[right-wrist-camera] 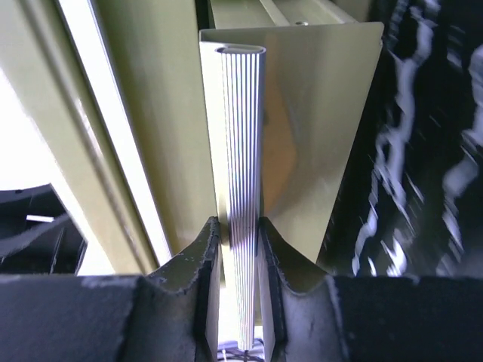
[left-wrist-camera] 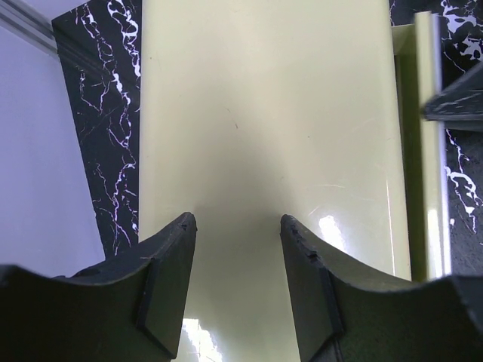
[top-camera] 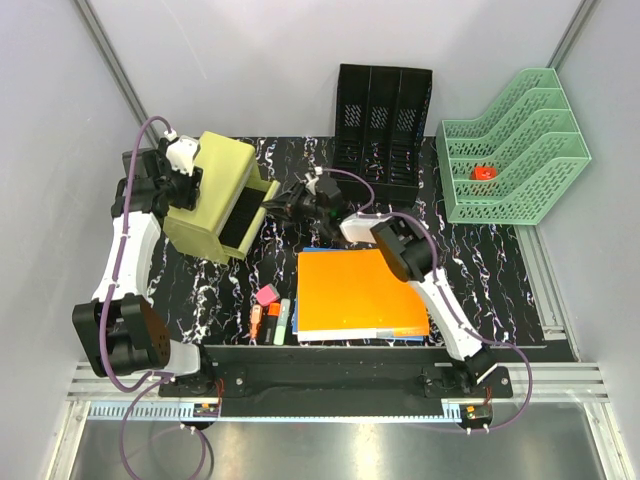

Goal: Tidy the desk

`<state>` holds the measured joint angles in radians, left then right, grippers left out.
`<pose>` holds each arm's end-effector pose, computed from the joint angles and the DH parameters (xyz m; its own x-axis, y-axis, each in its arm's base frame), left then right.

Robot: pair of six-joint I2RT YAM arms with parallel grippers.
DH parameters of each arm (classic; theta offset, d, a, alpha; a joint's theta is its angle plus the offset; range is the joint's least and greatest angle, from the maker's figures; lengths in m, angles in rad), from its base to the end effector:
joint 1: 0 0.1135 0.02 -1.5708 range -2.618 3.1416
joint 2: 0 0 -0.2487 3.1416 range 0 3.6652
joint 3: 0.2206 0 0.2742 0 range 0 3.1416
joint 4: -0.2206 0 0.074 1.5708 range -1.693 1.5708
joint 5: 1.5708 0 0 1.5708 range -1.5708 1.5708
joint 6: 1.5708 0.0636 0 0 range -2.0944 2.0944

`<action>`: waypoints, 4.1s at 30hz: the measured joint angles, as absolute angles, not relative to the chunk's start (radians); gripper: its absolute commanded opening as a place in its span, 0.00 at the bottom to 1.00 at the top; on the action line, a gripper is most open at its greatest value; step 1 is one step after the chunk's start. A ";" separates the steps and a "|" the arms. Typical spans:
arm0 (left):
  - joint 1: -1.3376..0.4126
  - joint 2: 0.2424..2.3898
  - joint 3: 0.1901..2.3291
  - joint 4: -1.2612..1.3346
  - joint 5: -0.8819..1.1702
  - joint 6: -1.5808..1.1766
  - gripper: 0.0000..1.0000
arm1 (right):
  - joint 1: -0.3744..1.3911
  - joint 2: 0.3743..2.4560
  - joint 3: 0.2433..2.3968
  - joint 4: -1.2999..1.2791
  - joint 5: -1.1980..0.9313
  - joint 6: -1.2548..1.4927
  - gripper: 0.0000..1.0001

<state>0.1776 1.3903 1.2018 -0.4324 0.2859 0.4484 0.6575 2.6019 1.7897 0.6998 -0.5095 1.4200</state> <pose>0.3567 0.0458 0.2884 -0.4916 0.3343 -0.8041 0.2990 0.9320 0.2048 0.4478 0.3849 0.0739 -0.9201 0.3800 -0.0952 -0.0500 0.1271 0.9906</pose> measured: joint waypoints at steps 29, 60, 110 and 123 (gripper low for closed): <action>0.189 1.295 1.346 -0.860 0.344 0.471 0.99 | 0.621 1.983 1.484 -0.129 -0.363 0.732 1.00; -0.603 1.480 0.947 -0.854 0.115 0.541 0.99 | 0.621 1.128 0.820 -0.242 0.173 0.564 0.92; -0.618 1.597 0.904 -0.761 0.080 0.582 0.26 | 0.621 1.045 0.794 -0.239 0.226 0.583 0.82; -0.605 1.395 1.176 -0.832 0.073 0.548 0.18 | 0.621 1.045 0.794 -0.239 0.227 0.583 0.81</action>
